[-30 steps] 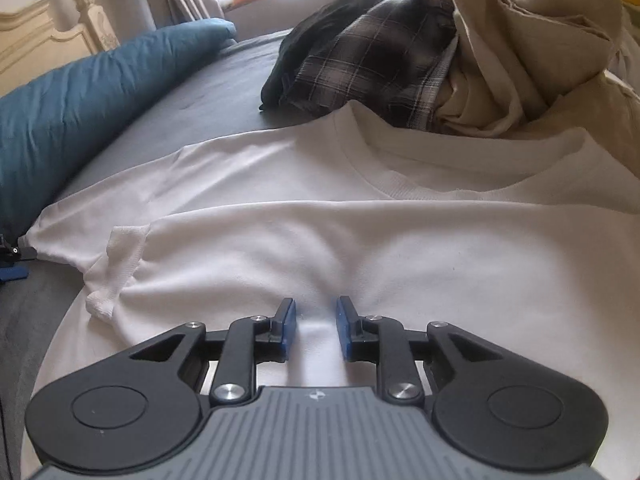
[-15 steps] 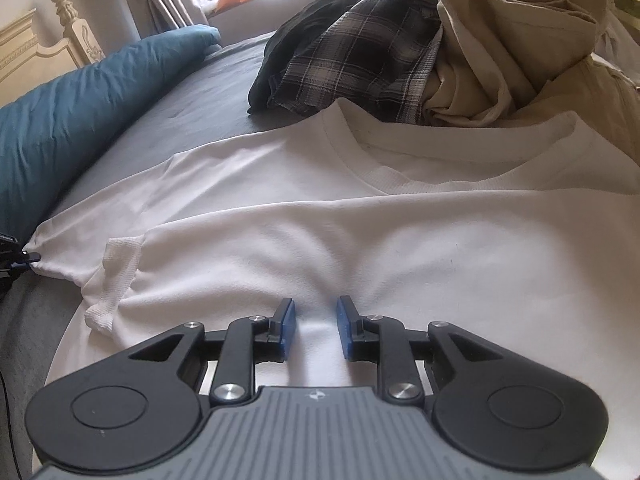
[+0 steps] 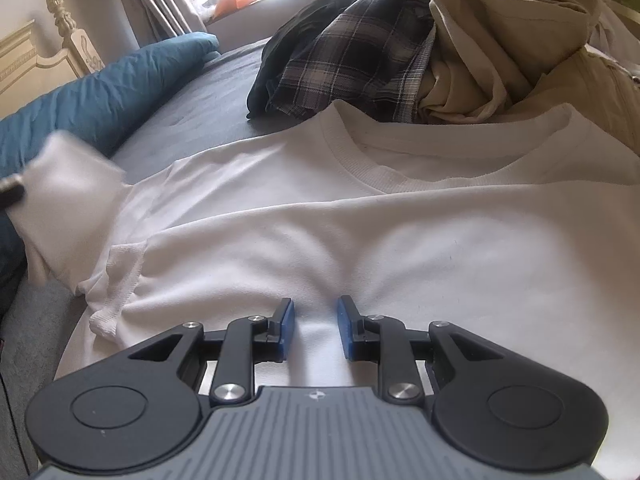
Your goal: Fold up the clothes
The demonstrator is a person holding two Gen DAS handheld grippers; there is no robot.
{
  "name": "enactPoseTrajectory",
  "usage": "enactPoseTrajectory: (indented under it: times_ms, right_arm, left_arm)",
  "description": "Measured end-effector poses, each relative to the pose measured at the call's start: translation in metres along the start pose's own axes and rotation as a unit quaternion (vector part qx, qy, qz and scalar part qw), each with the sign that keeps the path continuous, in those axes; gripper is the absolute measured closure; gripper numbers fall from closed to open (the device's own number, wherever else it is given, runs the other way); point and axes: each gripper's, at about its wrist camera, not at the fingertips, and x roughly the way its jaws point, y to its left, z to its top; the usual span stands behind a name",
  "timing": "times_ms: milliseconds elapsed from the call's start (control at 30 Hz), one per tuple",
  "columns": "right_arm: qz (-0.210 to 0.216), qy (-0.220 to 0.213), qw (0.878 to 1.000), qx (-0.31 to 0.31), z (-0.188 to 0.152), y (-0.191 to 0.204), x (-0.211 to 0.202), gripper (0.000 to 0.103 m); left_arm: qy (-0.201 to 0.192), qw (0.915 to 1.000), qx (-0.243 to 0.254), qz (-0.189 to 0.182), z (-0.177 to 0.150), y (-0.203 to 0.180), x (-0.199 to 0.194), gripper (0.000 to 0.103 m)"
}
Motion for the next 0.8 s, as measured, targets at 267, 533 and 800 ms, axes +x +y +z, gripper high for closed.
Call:
enactPoseTrajectory:
  times_ms: [267,533,800]
  right_arm:
    - [-0.002,0.004,1.0,-0.002,0.001,0.001,-0.001,0.078]
    - [-0.009,0.021,0.999,-0.025,0.009,0.006,-0.001,0.077]
    - [0.058,-0.034,0.986,-0.151,0.027,0.084,-0.035,0.077]
  left_arm:
    - [0.082,0.9934,0.076,-0.023,-0.051,-0.06,0.043,0.095]
    - [0.068,0.9933,0.077,-0.052,-0.062,-0.054,0.015,0.058]
    - [0.073,0.9969,-0.029,0.008,-0.071,-0.005,-0.012,0.057]
